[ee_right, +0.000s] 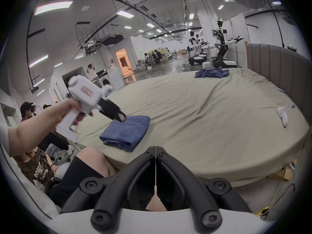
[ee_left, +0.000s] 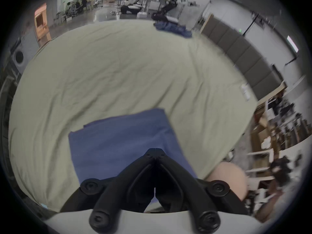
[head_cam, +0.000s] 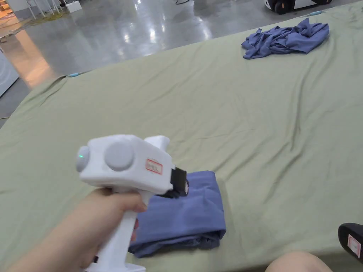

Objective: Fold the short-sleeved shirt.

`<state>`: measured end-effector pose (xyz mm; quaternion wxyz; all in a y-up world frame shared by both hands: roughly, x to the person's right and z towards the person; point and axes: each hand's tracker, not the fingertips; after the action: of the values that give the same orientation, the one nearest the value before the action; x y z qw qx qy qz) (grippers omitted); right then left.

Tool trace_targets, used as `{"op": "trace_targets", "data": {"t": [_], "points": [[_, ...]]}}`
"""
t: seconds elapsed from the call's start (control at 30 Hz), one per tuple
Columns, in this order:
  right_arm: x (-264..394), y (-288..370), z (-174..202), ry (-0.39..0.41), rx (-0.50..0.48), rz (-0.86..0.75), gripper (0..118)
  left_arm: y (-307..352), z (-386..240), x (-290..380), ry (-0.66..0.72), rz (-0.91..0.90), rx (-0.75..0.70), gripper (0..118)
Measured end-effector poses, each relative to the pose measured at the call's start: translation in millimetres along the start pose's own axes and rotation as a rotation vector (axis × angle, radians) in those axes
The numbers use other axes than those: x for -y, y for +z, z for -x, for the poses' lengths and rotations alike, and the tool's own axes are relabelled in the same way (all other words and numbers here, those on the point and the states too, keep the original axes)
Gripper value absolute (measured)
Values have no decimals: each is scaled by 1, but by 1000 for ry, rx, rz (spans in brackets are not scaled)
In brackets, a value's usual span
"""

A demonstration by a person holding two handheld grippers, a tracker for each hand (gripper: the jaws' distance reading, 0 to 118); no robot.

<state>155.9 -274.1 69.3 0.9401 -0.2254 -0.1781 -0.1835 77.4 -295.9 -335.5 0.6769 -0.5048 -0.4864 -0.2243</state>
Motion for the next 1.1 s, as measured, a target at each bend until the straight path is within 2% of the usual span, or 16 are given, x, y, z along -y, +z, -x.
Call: {"op": "trace_targets", "data": {"t": [0.1,0.2,0.3,0.37,0.43,0.5,0.6,0.63,0.7,0.8,0.87,0.9,0.93,1.0,1.07,1.1], "points": [[-1,-2,9,25,-6,14,3,-50,-20,5,-115,63,-42,0],[-8,-3,19,50,-3,27,3,-77,-27,7,-45,70,2,0],[-22,-10,33,82,-53,43,3,-76,-25,1,-46,64,19,0],[-30,-23,36,116,-95,57,3,-49,-6,-12,-36,95,186,0],[-51,-46,46,147,-167,83,3,7,16,-12,89,-186,212,0],[-73,-83,54,139,-247,131,3,55,31,1,32,-252,242,0],[-96,-170,62,39,-402,282,3,101,67,41,90,-335,296,0],[-97,-207,62,-12,-411,353,3,107,84,55,110,-333,317,0],[-86,-265,61,-58,-373,478,3,110,112,81,178,-363,267,0],[-57,-324,50,-35,-239,599,3,87,157,111,278,-309,232,0],[-38,-343,31,-209,-276,644,3,64,185,124,435,-269,388,2],[-31,-342,22,-286,-321,617,3,53,198,129,467,-260,497,17],[-32,-339,16,-313,-349,591,3,41,208,132,502,-261,571,70],[-32,-331,11,-283,-357,586,3,17,220,128,570,-256,647,100],[-33,-328,7,-284,-359,586,3,-11,225,117,581,-223,721,118],[-34,-328,5,-295,-357,589,3,-26,225,110,587,-212,742,118]]}}
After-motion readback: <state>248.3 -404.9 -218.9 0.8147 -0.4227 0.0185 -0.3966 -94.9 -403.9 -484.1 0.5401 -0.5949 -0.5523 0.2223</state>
